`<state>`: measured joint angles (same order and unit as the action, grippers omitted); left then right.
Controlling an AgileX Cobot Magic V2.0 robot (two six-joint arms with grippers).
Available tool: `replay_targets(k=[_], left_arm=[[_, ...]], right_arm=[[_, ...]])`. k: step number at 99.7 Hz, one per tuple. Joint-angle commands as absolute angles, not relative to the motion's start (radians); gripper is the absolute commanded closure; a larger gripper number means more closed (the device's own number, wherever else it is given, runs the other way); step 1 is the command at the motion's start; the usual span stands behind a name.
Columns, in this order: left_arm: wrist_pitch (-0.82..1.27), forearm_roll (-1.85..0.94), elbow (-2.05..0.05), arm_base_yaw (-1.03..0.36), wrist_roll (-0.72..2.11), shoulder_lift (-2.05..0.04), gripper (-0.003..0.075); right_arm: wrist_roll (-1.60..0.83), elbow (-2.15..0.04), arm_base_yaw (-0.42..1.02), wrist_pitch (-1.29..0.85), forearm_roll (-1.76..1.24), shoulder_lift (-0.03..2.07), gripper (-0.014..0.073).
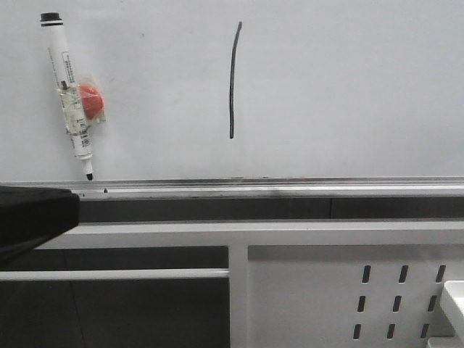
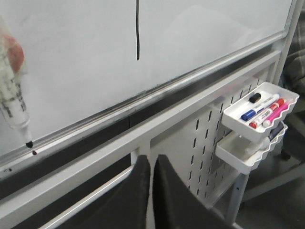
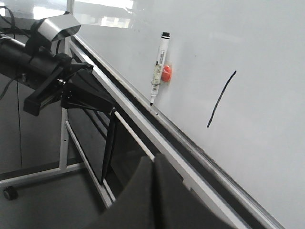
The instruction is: Write number 1 on whiteboard
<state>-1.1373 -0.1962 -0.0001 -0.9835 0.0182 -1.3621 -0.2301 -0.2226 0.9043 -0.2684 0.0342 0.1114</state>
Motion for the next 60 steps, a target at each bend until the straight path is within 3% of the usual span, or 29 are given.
replay_targets(k=[1, 14, 60], left_arm=[[-1.253, -0.191, 0.005, -0.990, -0.033, -1.312, 0.0740], [-1.362, -0.157, 0.005, -0.990, -0.043, -1.293, 0.0740], [-1.362, -0.176, 0.036, -0.990, -0.101, -1.283, 0.0740]], right_arm=[[-0.228, -0.247, 0.900, -0.185, 0.032, 0.118, 0.0663], [-0.228, -0.247, 0.900, -0.185, 0.032, 0.118, 0.0663], [-0.228, -0.247, 0.900, -0.185, 0.032, 0.118, 0.0663]])
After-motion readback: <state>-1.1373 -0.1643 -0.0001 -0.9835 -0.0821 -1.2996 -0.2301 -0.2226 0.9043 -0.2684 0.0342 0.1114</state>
